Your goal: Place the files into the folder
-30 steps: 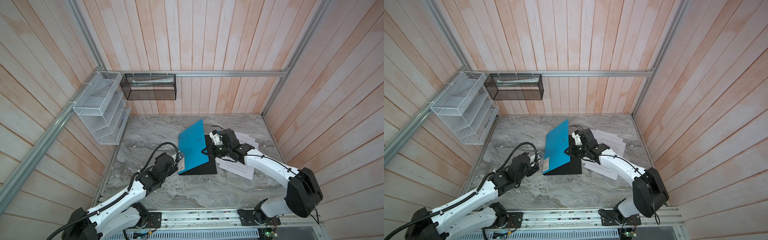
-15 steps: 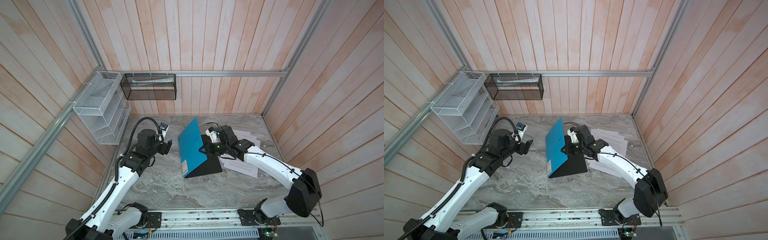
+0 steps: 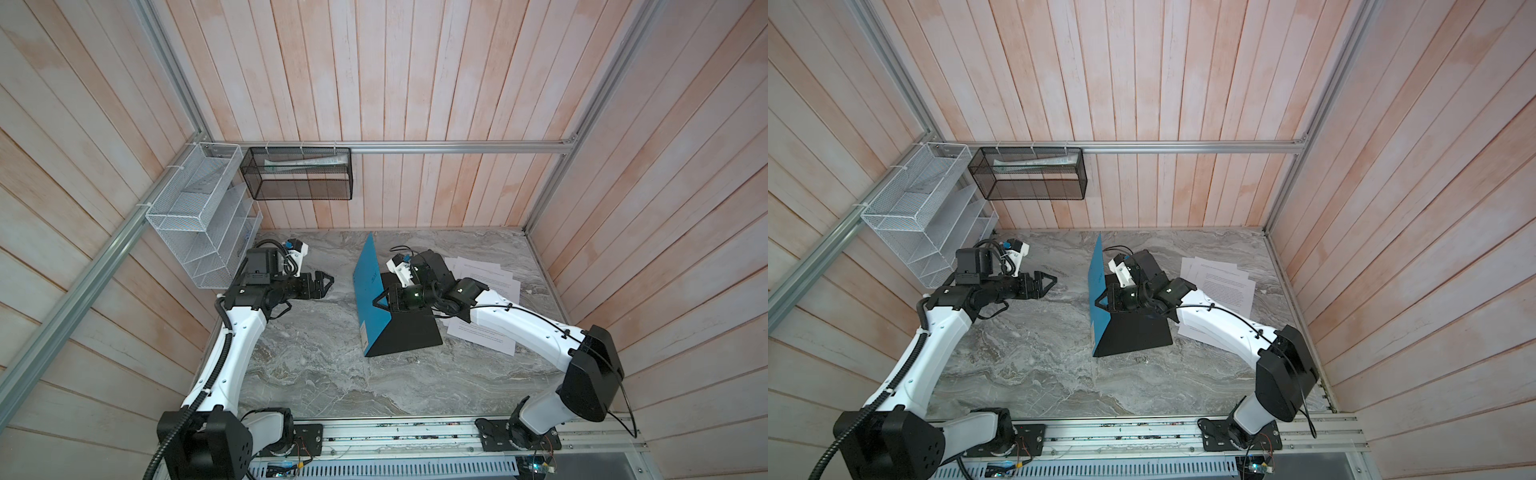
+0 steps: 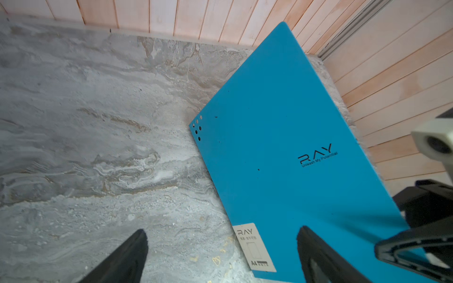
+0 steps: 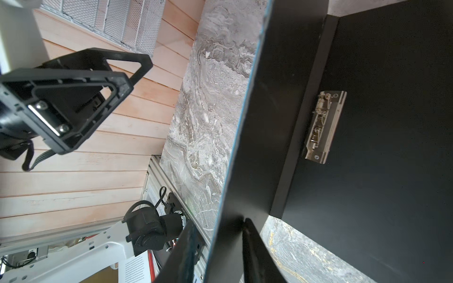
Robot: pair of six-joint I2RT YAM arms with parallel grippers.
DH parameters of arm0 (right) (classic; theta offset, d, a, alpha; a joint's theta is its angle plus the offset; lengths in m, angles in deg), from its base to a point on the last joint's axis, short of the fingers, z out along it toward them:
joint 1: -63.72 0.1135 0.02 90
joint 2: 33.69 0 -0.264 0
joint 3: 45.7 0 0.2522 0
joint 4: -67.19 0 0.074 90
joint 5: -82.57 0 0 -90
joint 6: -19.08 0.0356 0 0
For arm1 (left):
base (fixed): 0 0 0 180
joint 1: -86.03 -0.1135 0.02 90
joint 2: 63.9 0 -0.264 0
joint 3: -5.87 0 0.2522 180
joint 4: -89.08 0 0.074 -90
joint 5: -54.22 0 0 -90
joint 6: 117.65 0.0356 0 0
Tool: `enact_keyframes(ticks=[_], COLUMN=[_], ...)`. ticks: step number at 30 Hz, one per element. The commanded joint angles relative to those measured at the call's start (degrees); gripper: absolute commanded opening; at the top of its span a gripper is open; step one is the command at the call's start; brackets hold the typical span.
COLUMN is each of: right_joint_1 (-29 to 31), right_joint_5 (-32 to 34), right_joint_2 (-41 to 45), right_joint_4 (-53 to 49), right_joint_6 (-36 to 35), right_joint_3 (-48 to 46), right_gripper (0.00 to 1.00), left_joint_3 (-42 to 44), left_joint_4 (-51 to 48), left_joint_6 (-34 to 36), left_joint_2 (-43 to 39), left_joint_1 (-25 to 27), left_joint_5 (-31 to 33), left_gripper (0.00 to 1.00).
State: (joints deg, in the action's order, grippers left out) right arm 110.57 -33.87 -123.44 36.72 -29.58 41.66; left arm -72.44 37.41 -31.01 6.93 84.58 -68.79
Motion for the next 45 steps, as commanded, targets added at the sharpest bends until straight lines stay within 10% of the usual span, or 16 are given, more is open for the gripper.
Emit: enact_keyframes(ticks=[1,18,32,36,45], right_joint_1=[2.28,8.97,9.58,9.27,6.02], right_joint_5=[-1.43,-7.72,-12.08,-10.26,-5.65], right_joint_2=[-1.24,-10.36,-10.85,-8.27,-1.26], right_joint_4=[1.72,5.50,8.07,8.20,8.16], right_joint_6=[0.04,-1.94,-1.62,-1.87,-0.50], right_joint_3=[3.34,8.78,9.42,7.83,0.11], right_gripper=[0.34,0.38,0.46,0.46,0.46], left_joint_3=[-4.21,-6.43,-5.18,-4.85,-6.98], left_joint_4=[-3.97,-5.99,-7.06,-6.96,-5.53], left_joint_6=[-1.82,-4.60,-3.24,-2.91,2.01], left_joint_2=[0.29,4.58,7.61,7.20,11.48], left_joint_1=[-1.35,-1.44,-1.40,-1.47,-1.45], left_joint_5=[-11.95,-17.28,-4.85,-0.04,6.10], left_gripper=[0.99,1.00,0.93,0.79,0.08])
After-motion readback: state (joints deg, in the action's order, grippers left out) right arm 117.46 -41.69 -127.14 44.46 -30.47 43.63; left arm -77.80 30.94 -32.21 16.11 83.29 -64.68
